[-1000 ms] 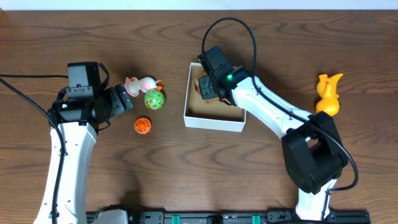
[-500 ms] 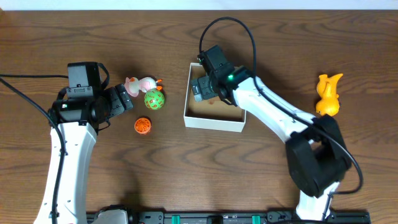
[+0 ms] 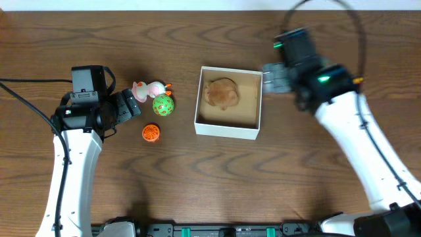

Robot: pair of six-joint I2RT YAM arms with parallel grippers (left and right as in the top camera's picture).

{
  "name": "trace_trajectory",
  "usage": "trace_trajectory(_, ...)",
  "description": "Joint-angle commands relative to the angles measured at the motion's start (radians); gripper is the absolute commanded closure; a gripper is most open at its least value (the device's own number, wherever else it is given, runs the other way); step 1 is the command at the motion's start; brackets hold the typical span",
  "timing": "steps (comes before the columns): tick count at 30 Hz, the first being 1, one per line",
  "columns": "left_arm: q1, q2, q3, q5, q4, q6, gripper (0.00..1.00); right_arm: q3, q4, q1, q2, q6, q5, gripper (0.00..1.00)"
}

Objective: Pack container
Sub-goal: 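Move the right gripper to the yellow rubber duck and grasp it, then carry the yellow duck with the right gripper into the box and release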

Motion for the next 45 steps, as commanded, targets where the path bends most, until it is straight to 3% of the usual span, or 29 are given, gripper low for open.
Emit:
trace_trajectory(1, 0.005, 0.005, 0.019, -0.001, 0.000, 0.009, 0.02, -0.008, -0.058, -0.194, 0.006, 0.053, 0.048, 0.01)
trace_trajectory(5, 0.005, 0.005, 0.019, -0.002, 0.000, 0.009, 0.02, -0.053, -0.068, -0.412, 0.040, 0.047, -0.104, 0.01)
trace_trajectory(9, 0.005, 0.005, 0.019, -0.001, 0.000, 0.009, 0.02, -0.116, 0.006, -0.535, 0.083, -0.032, -0.226, 0.01)
trace_trajectory(23, 0.005, 0.005, 0.019, -0.002, 0.000, 0.009, 0.02, -0.176, 0.133, -0.620, 0.371, -0.075, -0.230, 0.01)
trace_trajectory(28, 0.005, 0.005, 0.019, -0.001, 0.000, 0.009, 0.02, -0.176, 0.148, -0.626, 0.438, -0.075, -0.229, 0.18)
trace_trajectory(29, 0.005, 0.005, 0.019, -0.002, 0.000, 0.009, 0.02, -0.176, 0.150, -0.626, 0.450, -0.075, -0.230, 0.25)
trace_trajectory(32, 0.005, 0.005, 0.019, -0.001, 0.000, 0.009, 0.02, -0.176, 0.145, -0.626, 0.459, -0.063, -0.233, 0.66)
trace_trajectory(34, 0.005, 0.005, 0.019, -0.002, 0.000, 0.009, 0.02, -0.175, 0.139, -0.624, 0.442, -0.060, -0.243, 0.78)
trace_trajectory(39, 0.005, 0.005, 0.019, -0.001, 0.000, 0.009, 0.02, -0.174, 0.134, -0.589, 0.312, -0.058, -0.246, 0.83)
trace_trajectory(45, 0.005, 0.005, 0.019, -0.001, 0.000, 0.009, 0.02, -0.172, 0.129, -0.430, 0.026, -0.034, -0.350, 0.92)
